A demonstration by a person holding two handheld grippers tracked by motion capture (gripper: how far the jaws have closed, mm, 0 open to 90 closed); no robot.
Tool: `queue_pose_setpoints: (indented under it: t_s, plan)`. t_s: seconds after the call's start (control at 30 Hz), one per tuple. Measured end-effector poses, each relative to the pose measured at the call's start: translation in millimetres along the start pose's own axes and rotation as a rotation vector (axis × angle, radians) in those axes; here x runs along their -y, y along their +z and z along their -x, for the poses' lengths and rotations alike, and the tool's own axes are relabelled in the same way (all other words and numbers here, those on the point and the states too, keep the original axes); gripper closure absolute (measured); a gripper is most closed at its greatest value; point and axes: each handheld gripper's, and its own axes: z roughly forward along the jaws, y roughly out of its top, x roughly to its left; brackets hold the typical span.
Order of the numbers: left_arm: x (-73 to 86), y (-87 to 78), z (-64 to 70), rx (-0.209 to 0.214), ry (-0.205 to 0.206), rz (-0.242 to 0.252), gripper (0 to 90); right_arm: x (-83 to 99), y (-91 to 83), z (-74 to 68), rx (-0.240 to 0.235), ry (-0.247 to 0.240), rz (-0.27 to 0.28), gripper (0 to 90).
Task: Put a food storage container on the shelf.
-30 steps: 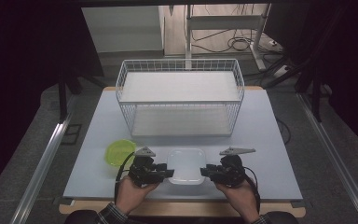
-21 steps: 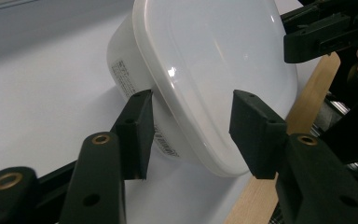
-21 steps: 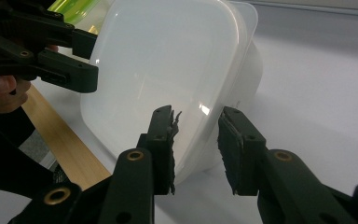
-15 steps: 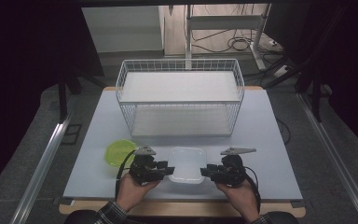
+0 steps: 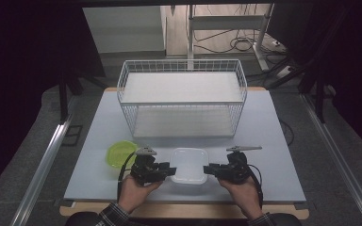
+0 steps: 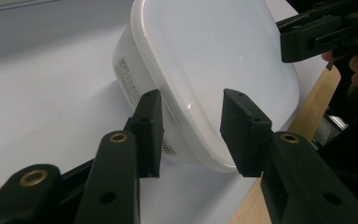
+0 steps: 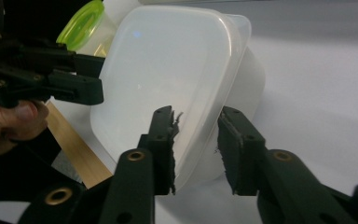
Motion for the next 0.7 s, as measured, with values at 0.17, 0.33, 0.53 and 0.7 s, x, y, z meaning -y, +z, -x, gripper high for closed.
queue_pose_setpoints:
  t_s: [0.17, 0.33, 0.53, 0.7]
  plan:
    - [2.8, -1.7, 6.1, -0.025, 0.026, 0.009, 59.8, 1.6, -1.9, -3.5, 0.018, 0.009, 0.006, 69.4]
    - [3.2, -2.5, 10.1, -0.039, 0.047, 0.02, 64.4, 1.4, -4.9, -6.5, 0.054, -0.021, 0.031, 72.0]
    - [2.7, -2.4, 9.2, -0.053, 0.037, 0.043, 68.3, 2.0, -6.3, -8.3, 0.076, -0.052, 0.057, 74.0]
    - [1.5, -0.8, 7.8, -0.079, 0.025, 0.076, 71.5, 0.8, -6.2, -9.5, 0.09, -0.08, 0.068, 76.9]
